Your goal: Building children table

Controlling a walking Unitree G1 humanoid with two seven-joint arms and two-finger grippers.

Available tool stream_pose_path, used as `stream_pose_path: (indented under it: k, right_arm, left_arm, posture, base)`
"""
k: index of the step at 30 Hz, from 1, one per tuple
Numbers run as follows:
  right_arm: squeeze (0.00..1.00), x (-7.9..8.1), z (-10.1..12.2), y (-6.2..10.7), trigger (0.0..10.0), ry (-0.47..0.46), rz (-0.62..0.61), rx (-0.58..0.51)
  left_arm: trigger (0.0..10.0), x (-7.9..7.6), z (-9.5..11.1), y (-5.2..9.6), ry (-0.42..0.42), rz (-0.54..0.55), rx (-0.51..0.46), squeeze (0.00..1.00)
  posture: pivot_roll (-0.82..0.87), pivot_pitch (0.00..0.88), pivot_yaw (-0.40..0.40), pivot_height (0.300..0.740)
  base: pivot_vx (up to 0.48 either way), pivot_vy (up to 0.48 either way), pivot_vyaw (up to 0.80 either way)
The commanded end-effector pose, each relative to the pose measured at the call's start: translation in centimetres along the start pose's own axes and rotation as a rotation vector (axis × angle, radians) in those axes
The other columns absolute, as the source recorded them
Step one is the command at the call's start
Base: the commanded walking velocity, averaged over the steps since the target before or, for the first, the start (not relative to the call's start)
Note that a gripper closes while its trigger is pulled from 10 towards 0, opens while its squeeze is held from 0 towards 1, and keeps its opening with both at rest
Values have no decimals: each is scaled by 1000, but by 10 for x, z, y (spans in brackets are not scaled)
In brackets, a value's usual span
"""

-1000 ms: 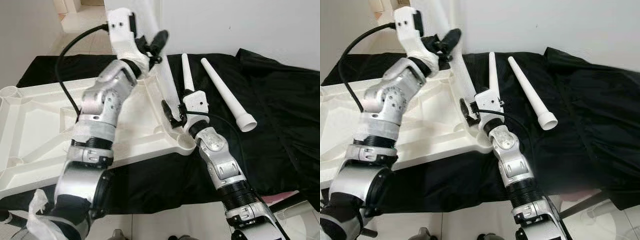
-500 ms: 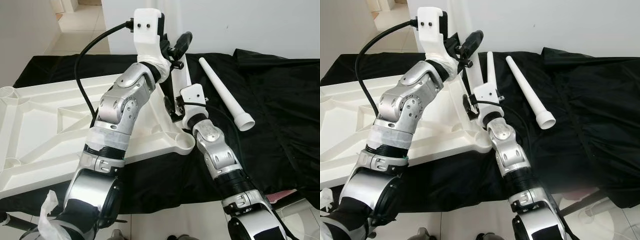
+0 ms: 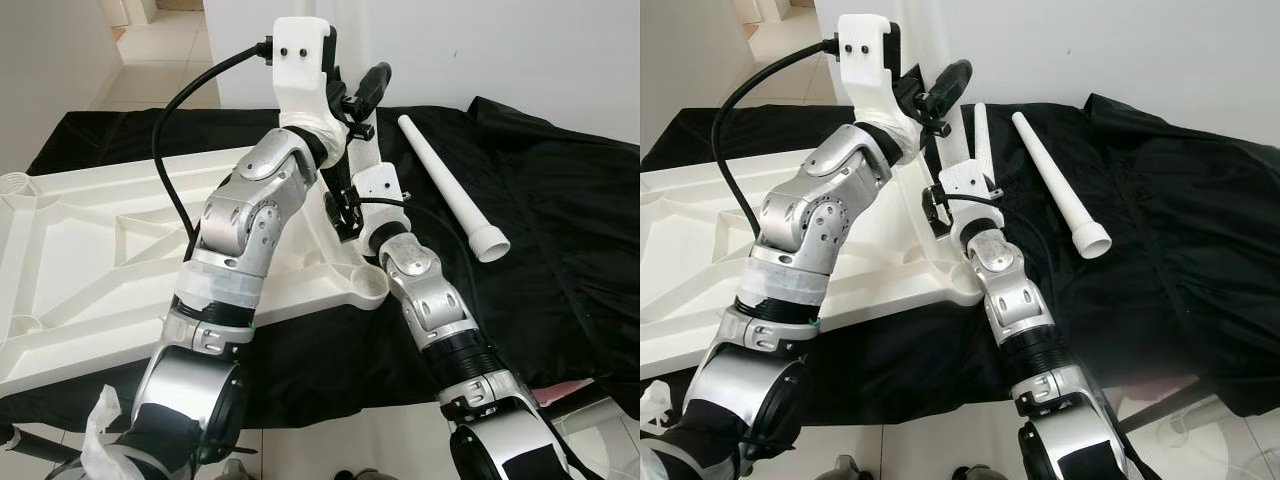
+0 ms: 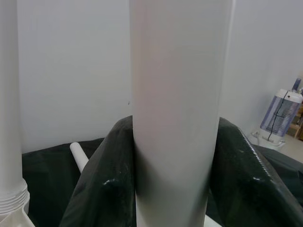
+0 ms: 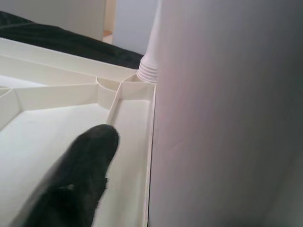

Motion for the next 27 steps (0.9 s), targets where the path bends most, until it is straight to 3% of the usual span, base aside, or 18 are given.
stream_pose_path:
  k: [1, 8, 9, 10, 19, 20, 21, 22, 27]
  right_arm:
    - [0, 3, -3, -1, 5373, -1, 16, 25]
    - [0, 5, -6, 0, 4275, 2, 24, 39]
    - [0, 5, -8, 0, 1216, -3, 22, 50]
    - [0, 5, -9, 0, 0, -12, 21, 61]
    - [0, 3, -8, -1, 0, -26, 8, 60]
    - [0, 0, -6, -1, 1961, -33, -13, 48]
    - [0, -3, -4, -2, 10000, -43, -34, 38]
    - [0, -6, -2, -3, 10000, -60, -55, 31]
    - [0, -10, 1, -4, 10000, -87, -80, 25]
  left_arm:
    - [10000, -5, 1, 0, -12, -15, -2, 0]
    - [10000, -6, 1, 0, -13, -17, -2, 0]
    - [10000, -7, 1, 0, -13, -18, -1, 0]
    - [10000, -7, 1, 0, -14, -19, -1, 0]
    - [10000, -9, 2, -1, -31, -29, -1, 0]
    - [10000, -10, 3, -1, -27, -38, -3, 0]
    - [10000, -9, 4, 0, 1, -42, -9, 0]
    - [10000, -10, 5, 0, 35, -52, -19, 1000]
    - [10000, -10, 8, 2, 62, -68, -32, 1000]
  posture:
    - [-49, 58, -27, 740]
    - [-50, 57, -26, 740]
    - [-50, 57, -25, 740]
    - [-50, 57, -24, 740]
    - [-48, 59, -22, 740]
    - [-46, 63, -19, 740]
    - [-46, 64, -18, 740]
    - [-45, 68, -16, 740]
    - [-44, 69, -14, 740]
  base:
    - [0, 0, 0]
    - [0, 0, 0]
    - [0, 0, 0]
    - [0, 0, 0]
    - [0, 0, 0]
    - [0, 0, 0]
    - [0, 0, 0]
    - [0, 0, 0]
    - [0, 0, 0]
Point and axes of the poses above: a point about 5 cm out from each wrist's last joint towards the gripper, its own y axis pointing back from the gripper into the wrist, its own z axis along the axis of the wrist's last joint, x = y × z, the point moved 2 cm from there along -y, pointing out of the wrist towards the gripper, and after that the axes turned 5 degrees about y, right-handed, at the moved point
